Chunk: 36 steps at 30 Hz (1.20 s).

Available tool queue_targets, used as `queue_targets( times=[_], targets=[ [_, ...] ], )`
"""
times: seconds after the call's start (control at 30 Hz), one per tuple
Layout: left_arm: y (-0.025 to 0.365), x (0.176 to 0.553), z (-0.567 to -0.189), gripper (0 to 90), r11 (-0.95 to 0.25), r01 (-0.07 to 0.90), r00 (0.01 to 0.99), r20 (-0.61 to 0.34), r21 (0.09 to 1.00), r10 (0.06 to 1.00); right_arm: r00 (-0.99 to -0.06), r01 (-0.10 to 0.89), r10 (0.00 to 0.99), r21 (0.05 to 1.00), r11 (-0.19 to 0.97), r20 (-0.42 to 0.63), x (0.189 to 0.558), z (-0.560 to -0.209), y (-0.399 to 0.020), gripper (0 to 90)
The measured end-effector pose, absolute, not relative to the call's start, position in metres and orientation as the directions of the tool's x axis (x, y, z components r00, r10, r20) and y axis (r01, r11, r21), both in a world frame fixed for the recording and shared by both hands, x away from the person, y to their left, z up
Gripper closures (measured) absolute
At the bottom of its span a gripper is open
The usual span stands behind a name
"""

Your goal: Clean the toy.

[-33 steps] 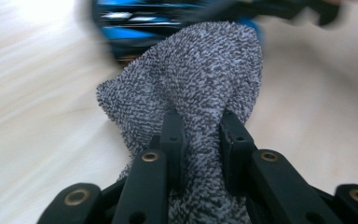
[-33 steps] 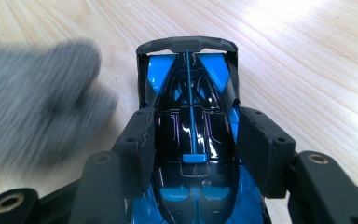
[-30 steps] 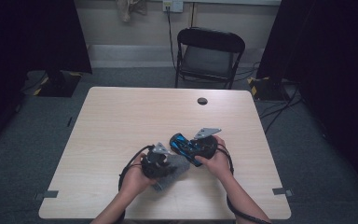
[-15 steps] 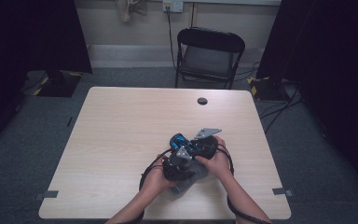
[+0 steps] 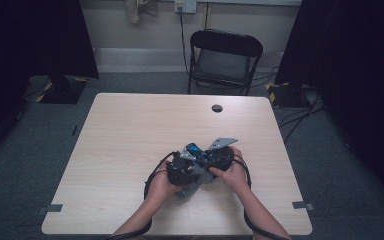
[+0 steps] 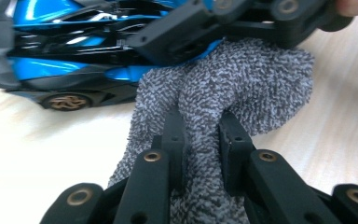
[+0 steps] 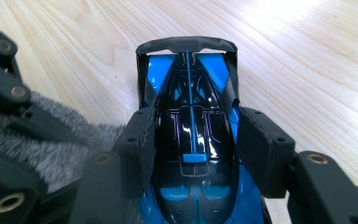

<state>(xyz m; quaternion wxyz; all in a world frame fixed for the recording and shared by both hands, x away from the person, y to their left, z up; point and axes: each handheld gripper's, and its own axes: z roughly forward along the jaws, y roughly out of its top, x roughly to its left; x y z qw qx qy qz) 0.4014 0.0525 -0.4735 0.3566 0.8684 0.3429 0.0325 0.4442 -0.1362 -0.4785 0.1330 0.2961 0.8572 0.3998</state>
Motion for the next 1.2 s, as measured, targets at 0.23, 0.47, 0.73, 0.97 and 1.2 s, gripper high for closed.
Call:
queue_targets(
  times=[0.23,0.47,0.73,0.97,1.2],
  targets=[
    [0.062,0.407,-0.473,76.0,-0.492,0.596,0.735,-0.185,0.634,0.653,-0.789,0.404,0.615,0.763,0.505,0.011,0.444,-0.478,-0.137,48.3],
    [0.067,0.411,-0.472,76.0,-0.491,0.596,0.726,-0.166,0.636,0.667,-0.788,0.405,0.616,0.763,0.504,0.012,0.444,-0.478,-0.137,48.4],
    [0.08,0.417,-0.471,76.0,-0.469,0.621,0.696,-0.168,0.628,0.698,-0.787,0.406,0.617,0.764,0.502,0.013,0.443,-0.479,-0.138,48.3],
    [0.089,0.422,-0.471,76.0,-0.447,0.633,0.675,-0.167,0.632,0.719,-0.787,0.405,0.617,0.766,0.499,0.013,0.443,-0.479,-0.138,48.4],
    [0.093,0.425,-0.471,76.0,-0.442,0.638,0.668,-0.168,0.63,0.725,-0.786,0.404,0.618,0.765,0.501,0.01,0.442,-0.479,-0.138,48.4]
  ],
)
